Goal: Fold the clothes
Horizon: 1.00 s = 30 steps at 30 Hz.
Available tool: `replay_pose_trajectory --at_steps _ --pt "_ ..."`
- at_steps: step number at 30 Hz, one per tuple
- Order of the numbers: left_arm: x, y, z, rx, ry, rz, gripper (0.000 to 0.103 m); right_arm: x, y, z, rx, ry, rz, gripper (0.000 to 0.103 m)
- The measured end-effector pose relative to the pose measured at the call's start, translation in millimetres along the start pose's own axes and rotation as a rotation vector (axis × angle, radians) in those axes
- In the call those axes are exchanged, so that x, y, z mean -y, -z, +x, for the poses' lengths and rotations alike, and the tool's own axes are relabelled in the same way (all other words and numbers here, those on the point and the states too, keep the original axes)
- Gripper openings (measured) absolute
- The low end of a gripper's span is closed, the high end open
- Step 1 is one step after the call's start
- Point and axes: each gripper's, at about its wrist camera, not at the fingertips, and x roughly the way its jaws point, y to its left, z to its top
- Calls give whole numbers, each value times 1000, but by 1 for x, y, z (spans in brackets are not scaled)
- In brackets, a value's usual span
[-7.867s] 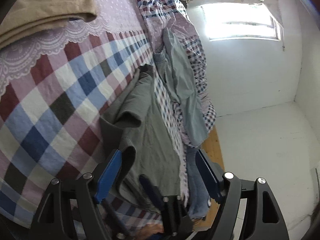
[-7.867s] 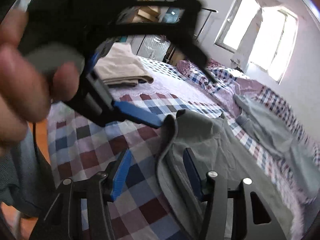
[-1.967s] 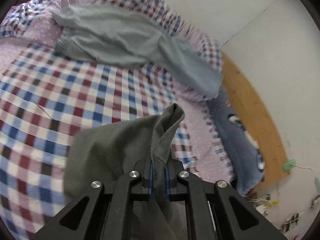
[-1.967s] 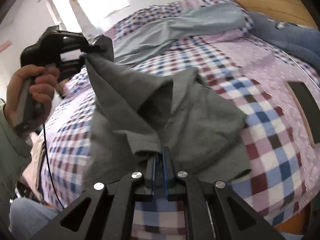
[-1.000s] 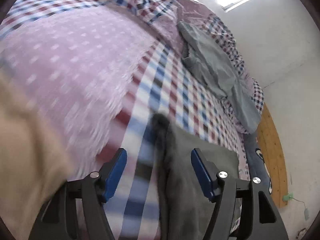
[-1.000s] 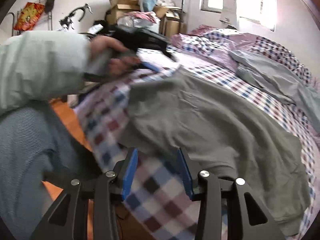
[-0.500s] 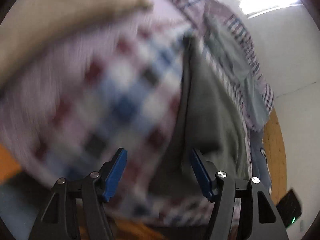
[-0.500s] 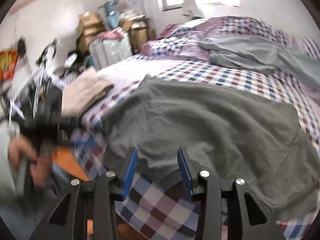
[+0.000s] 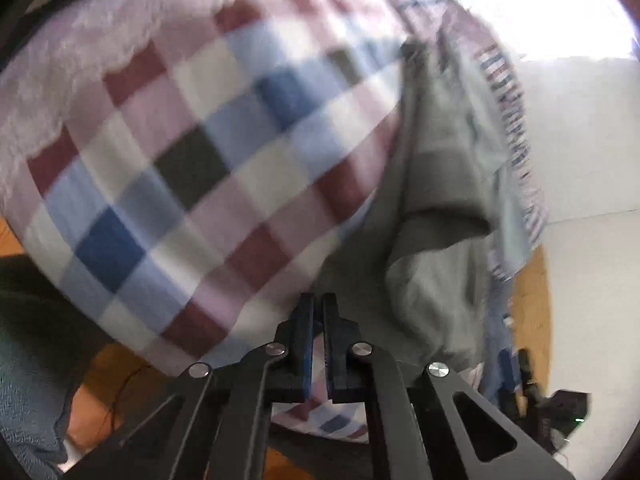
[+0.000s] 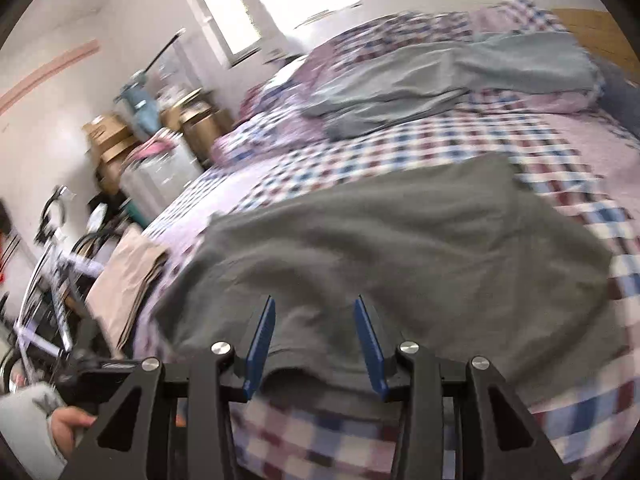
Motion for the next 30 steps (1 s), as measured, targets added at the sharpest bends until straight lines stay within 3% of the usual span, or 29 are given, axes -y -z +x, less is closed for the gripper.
replay_pose_trajectory --at_steps 5,9,13,19,30 --pt "5 -1 -21 69 44 11 2 66 -18 -37 78 162 167 44" --pt "6 -4 -33 116 54 10 1 140 -14 -65 52 298 397 46" --pt "10 -14 -43 173 73 2 1 187 3 -73 -11 291 588 46" --pt "14 -15 -44 184 74 -12 1 196 12 -59 -100 303 514 46" --pt "11 -13 -42 180 30 15 1 178 13 -47 -99 280 412 45"
